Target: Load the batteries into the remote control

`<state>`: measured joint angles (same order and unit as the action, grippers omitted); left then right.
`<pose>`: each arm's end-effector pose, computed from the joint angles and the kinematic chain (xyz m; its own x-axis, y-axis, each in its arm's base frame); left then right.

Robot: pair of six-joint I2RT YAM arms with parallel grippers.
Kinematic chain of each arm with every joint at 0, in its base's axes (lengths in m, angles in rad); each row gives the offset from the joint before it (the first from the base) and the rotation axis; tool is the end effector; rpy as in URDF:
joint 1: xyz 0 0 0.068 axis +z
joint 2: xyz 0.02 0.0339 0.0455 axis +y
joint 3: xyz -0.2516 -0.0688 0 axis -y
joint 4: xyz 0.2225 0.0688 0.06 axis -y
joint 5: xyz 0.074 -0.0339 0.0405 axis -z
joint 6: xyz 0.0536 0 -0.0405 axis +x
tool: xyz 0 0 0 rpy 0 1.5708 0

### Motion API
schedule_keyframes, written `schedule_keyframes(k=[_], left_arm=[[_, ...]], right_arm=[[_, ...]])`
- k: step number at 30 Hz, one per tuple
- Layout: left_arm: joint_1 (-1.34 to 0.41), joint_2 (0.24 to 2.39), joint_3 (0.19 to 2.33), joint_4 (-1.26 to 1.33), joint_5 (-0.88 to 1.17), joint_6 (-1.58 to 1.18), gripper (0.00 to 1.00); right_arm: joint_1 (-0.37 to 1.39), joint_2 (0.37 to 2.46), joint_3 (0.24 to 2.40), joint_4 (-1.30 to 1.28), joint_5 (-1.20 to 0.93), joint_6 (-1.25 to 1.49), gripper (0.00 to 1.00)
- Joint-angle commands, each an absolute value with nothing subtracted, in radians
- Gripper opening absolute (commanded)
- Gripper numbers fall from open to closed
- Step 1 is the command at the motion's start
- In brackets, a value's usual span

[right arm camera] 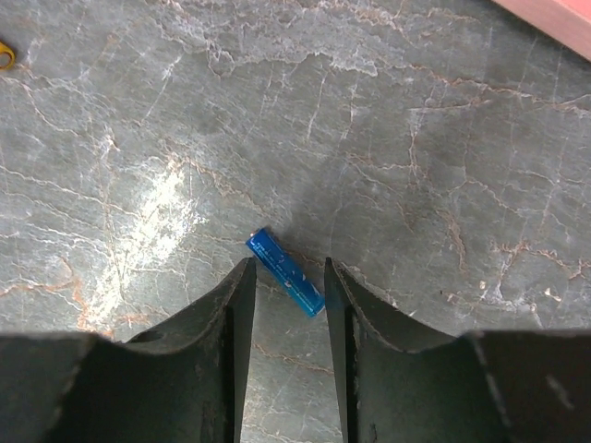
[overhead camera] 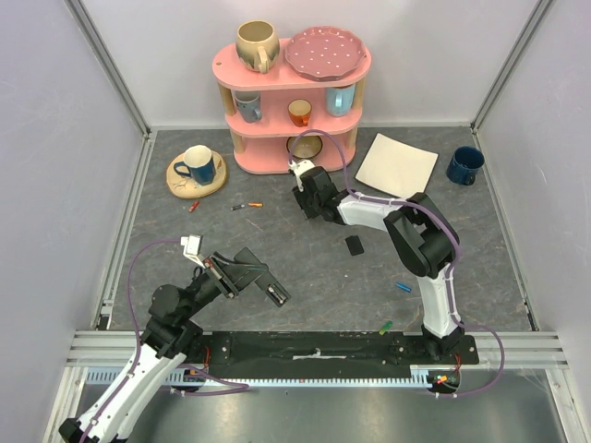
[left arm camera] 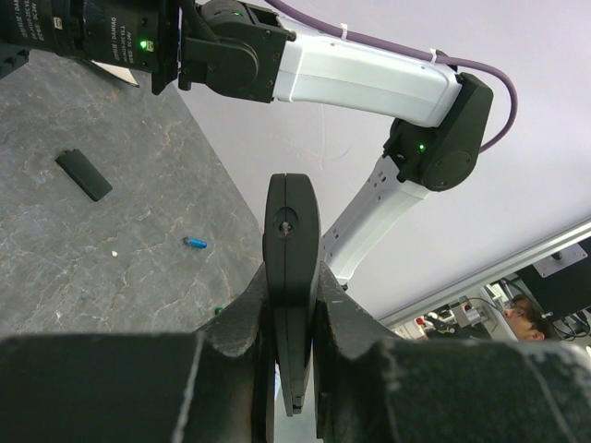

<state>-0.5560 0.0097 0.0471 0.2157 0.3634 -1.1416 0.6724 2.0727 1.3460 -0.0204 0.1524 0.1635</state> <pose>0.0822 -0.0735 0.2153 -0.6259 -0.6117 -0.4838 0.5203 0.1346 -0.8433 0.3496 0.2679 0.1448 -0.6105 -0.2804 -0.7407 -0.4349 0.9003 0.0176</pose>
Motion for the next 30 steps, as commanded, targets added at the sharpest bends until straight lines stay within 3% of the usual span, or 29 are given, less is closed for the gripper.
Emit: schedule_keyframes(k=[1,8,16,24,30], left_arm=[[-0.551,-0.006,0.020,0.252,0.354,-1.104,0.02],[-0.552,-0.006,0.017,0.255,0.354,-1.109,0.02],[-0.551,0.025,0.025,0.259,0.356,-1.114,0.02],[-0.551,0.048,0.025,0.279,0.365,-1.120,0.02],[-0.551,0.032,0.018,0.281,0.376,-1.123,0.02]], right_arm=[[0.675,2.097,1.384,-0.046,0.137,0.144,0.42],[0.675,2.105,1.379,-0.084,0.144,0.158,0.32],[0.673,2.060,1.339,-0.100,0.158,0.300,0.01],[0.680,1.945,1.275,-0.109,0.111,0.319,0.00],[0.709,1.842,1.172,-0.061,-0.070,-0.058,0.00]])
